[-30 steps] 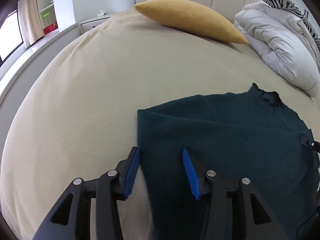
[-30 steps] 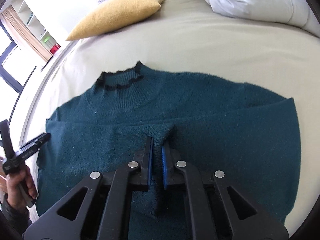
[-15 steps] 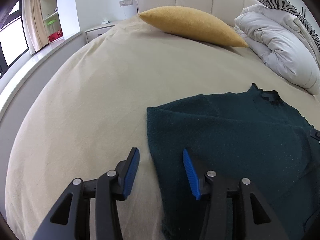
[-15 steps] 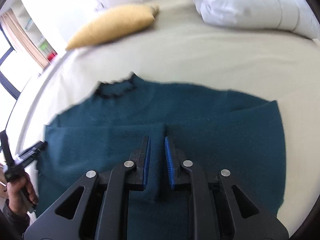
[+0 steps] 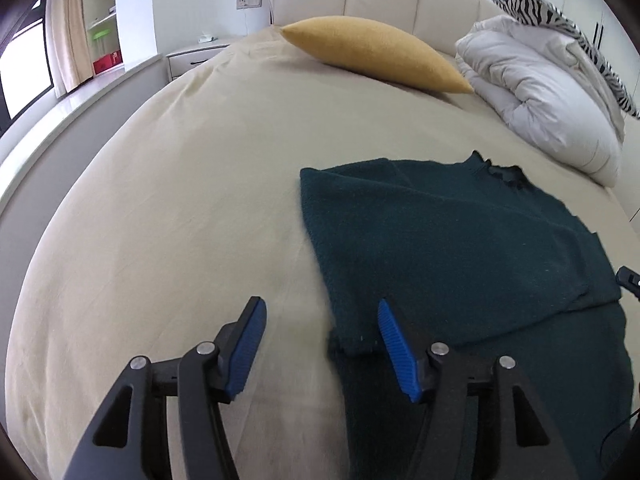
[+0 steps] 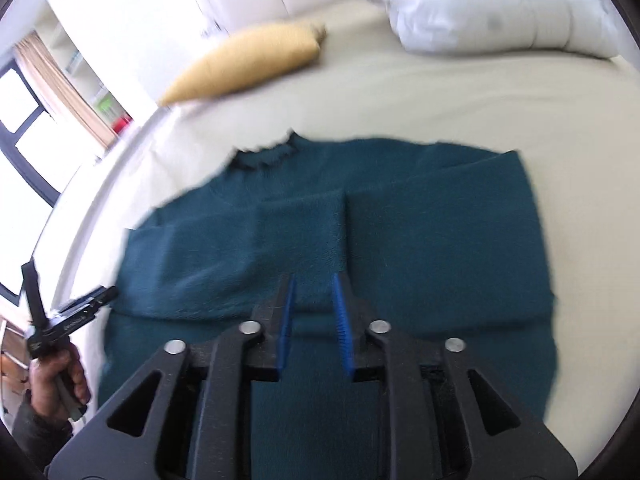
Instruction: Fold small clothes
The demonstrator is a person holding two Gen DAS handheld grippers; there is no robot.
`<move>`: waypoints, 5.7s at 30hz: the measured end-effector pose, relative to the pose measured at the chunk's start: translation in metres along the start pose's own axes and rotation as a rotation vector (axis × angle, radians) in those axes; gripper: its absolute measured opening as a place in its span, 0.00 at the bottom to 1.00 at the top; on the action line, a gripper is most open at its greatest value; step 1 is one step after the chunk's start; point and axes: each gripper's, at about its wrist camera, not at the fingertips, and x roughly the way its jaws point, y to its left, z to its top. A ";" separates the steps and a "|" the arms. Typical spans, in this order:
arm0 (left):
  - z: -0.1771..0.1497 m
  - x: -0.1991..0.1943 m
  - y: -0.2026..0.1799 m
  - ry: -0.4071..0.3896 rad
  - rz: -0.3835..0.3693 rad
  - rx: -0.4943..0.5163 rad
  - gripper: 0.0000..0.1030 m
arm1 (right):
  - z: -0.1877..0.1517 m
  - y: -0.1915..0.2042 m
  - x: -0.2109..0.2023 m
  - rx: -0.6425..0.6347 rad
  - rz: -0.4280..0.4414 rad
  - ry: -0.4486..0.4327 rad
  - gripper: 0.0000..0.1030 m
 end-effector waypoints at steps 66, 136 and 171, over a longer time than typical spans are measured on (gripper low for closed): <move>-0.218 -0.122 0.031 0.423 -0.499 -0.217 0.08 | -0.226 -0.117 -0.160 0.064 -0.073 0.564 0.25; 0.032 -0.011 0.051 0.060 -0.761 -0.593 0.06 | 0.062 -0.120 -0.071 0.255 0.069 -0.101 0.06; 0.073 0.053 0.062 0.042 -0.637 -0.646 0.58 | 0.105 -0.184 0.030 0.433 -0.017 -0.089 0.60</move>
